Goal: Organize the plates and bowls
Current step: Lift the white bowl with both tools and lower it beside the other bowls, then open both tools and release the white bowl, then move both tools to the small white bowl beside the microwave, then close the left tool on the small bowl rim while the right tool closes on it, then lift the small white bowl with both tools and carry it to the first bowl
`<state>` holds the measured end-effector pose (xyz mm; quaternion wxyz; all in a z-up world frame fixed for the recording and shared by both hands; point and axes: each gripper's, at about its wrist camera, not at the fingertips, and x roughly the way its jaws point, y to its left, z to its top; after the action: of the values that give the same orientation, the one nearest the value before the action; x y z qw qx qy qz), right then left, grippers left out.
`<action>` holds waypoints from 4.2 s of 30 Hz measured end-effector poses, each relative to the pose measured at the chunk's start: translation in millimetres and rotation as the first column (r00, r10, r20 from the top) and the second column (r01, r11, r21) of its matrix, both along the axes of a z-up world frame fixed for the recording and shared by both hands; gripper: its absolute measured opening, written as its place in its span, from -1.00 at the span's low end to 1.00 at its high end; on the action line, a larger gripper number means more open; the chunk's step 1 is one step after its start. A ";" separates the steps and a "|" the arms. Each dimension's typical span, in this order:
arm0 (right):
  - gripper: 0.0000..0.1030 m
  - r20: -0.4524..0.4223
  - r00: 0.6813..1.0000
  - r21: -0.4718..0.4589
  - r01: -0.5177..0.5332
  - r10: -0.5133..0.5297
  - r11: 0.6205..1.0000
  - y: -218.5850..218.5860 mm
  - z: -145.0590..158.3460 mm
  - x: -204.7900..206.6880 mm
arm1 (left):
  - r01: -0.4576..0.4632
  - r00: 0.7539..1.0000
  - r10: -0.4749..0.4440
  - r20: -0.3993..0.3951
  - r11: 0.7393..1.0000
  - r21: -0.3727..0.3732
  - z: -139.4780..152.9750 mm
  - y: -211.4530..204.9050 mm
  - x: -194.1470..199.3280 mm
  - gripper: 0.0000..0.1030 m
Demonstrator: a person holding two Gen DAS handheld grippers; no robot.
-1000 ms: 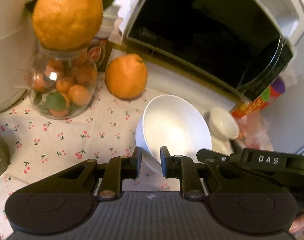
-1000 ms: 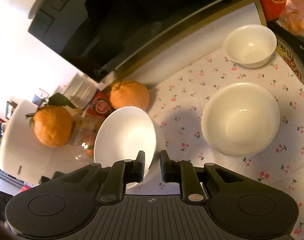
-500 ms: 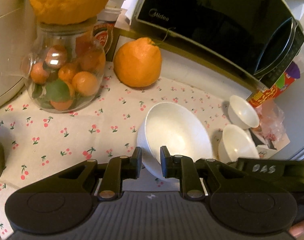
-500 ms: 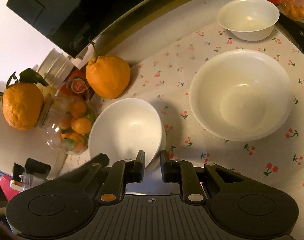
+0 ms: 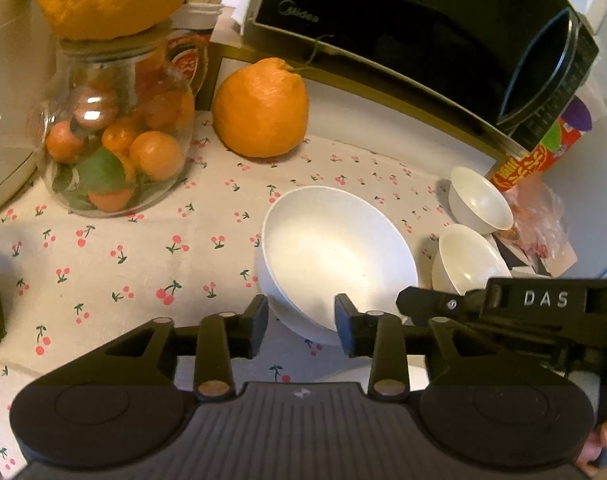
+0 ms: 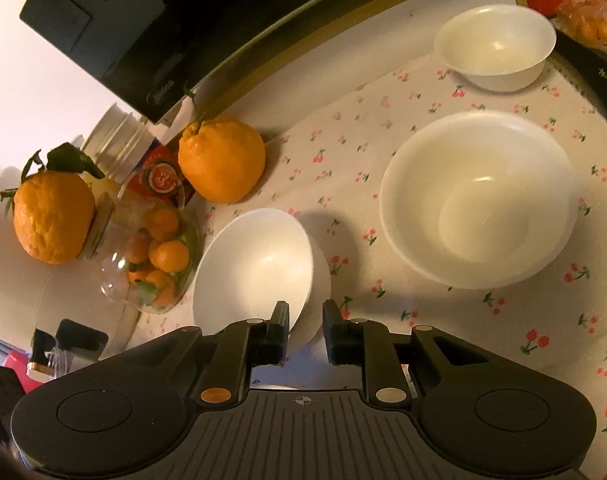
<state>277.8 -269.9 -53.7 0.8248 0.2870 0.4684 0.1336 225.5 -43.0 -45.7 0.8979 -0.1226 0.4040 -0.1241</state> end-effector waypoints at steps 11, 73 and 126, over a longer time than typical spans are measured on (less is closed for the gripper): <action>-0.04 0.022 1.000 -0.017 0.008 -0.008 1.000 -17.6 9.7 -6.7 | -0.005 1.000 0.004 0.030 1.000 0.027 10.4 3.9 -5.9 0.44; 0.61 0.040 0.869 0.439 0.429 -0.494 0.790 -211.6 -37.7 51.7 | 0.152 0.986 -0.157 0.060 0.985 0.076 29.6 -166.9 126.1 0.65; -0.81 0.131 0.870 0.198 0.446 -0.475 0.873 -173.7 -10.3 54.0 | 0.163 0.984 -0.166 0.060 0.985 0.064 36.1 -166.4 123.6 -0.83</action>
<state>331.9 -443.6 -64.1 0.8449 0.4432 0.2993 -0.0053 349.1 -209.4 -9.6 0.9005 -0.0583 0.3867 -0.1899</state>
